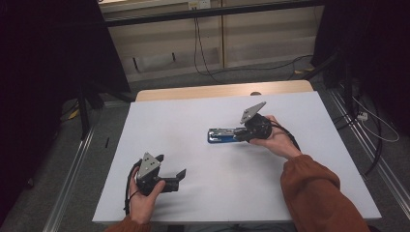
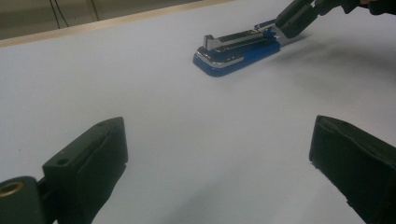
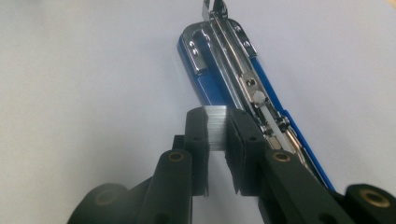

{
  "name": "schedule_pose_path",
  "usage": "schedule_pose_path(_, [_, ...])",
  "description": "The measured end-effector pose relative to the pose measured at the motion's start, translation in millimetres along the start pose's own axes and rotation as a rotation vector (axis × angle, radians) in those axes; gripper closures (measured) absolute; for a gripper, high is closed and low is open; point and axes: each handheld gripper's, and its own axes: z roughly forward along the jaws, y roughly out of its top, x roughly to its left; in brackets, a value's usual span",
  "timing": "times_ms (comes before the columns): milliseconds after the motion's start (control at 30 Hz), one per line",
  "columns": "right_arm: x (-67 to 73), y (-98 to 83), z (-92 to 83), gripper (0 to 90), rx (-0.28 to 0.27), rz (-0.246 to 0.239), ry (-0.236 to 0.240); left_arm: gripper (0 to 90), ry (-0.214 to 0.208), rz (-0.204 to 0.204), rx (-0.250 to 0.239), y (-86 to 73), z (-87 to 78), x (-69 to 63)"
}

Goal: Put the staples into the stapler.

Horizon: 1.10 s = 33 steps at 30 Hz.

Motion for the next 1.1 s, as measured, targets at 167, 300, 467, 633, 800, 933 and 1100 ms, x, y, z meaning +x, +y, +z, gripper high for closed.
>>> schedule_pose_path(167, [-4.2, 6.7, -0.6, 79.3, -0.01, 0.011, -0.001, 4.9, 0.0, -0.014, 0.001, -0.8, 0.1, 2.2])
schedule_pose_path(300, [-4.7, 11.6, 0.3, 79.3, -0.018, 0.005, -0.001, 4.9, -0.001, -0.012, 0.001, -0.6, -0.1, 1.8])
schedule_pose_path(467, [-5.8, 13.2, 2.4, 79.3, -0.035, 0.016, -0.006, 4.9, 0.0, -0.01, 0.001, -0.6, -0.2, 1.8])
schedule_pose_path(633, [-8.3, 17.8, 2.5, 79.3, -0.039, 0.017, -0.012, 4.8, 0.002, -0.013, 0.0, -0.6, 0.2, 2.1])
schedule_pose_path(800, [-9.8, 25.2, 2.8, 79.3, -0.036, 0.011, -0.01, 4.8, -0.001, -0.011, -0.001, -0.6, 0.2, 2.2])
schedule_pose_path(933, [-11.9, 26.1, 7.7, 79.3, -0.026, 0.032, -0.017, 4.8, 0.001, -0.004, 0.004, -0.1, 0.6, 2.3])
schedule_pose_path(1100, [-14.1, 32.4, 9.7, 79.3, -0.032, 0.033, -0.022, 4.8, 0.002, -0.008, 0.004, -0.3, 0.3, 3.0])
